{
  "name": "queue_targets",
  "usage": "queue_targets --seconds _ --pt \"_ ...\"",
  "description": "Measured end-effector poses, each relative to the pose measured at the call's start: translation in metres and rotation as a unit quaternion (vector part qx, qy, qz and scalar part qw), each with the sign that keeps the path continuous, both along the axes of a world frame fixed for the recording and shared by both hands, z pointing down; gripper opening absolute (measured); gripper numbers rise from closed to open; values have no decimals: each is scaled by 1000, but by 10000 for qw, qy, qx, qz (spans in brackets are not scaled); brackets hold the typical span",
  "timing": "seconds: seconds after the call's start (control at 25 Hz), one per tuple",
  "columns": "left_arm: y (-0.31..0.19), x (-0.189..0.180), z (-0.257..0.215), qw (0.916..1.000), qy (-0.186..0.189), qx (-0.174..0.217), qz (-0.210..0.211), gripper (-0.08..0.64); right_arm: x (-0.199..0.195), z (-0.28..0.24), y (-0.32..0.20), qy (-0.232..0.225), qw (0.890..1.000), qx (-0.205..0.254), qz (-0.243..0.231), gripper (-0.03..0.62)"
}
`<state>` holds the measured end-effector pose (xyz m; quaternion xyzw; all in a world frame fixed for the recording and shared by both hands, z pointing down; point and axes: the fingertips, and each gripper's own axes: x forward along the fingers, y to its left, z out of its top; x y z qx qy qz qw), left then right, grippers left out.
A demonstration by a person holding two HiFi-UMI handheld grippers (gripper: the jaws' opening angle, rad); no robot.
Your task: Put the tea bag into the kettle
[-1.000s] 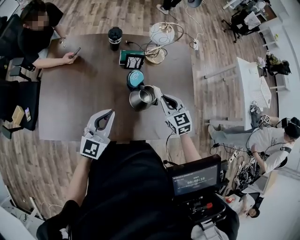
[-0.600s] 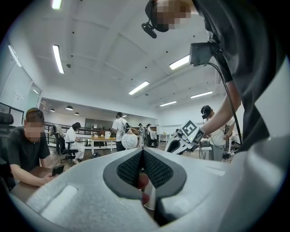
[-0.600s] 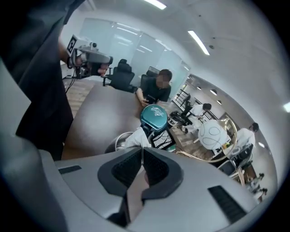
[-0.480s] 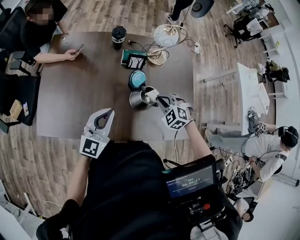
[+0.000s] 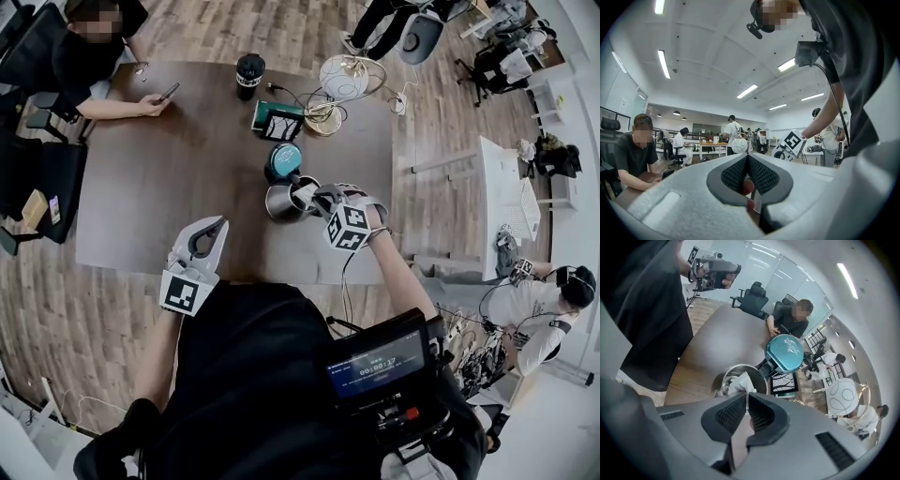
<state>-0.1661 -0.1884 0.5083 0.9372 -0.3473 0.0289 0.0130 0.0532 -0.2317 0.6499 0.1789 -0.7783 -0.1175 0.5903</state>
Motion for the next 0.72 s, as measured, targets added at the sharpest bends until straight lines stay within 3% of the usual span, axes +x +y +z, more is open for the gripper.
queue_targets --seconds 0.36,0.72 --pt "4 -7 3 9999 20 -30 -123 -15 -7 24 -9 463 9975 -418 -337 23" --pt "5 -14 9 9997 3 -71 -236 -15 -10 38 -15 606 9960 -550 -354 23"
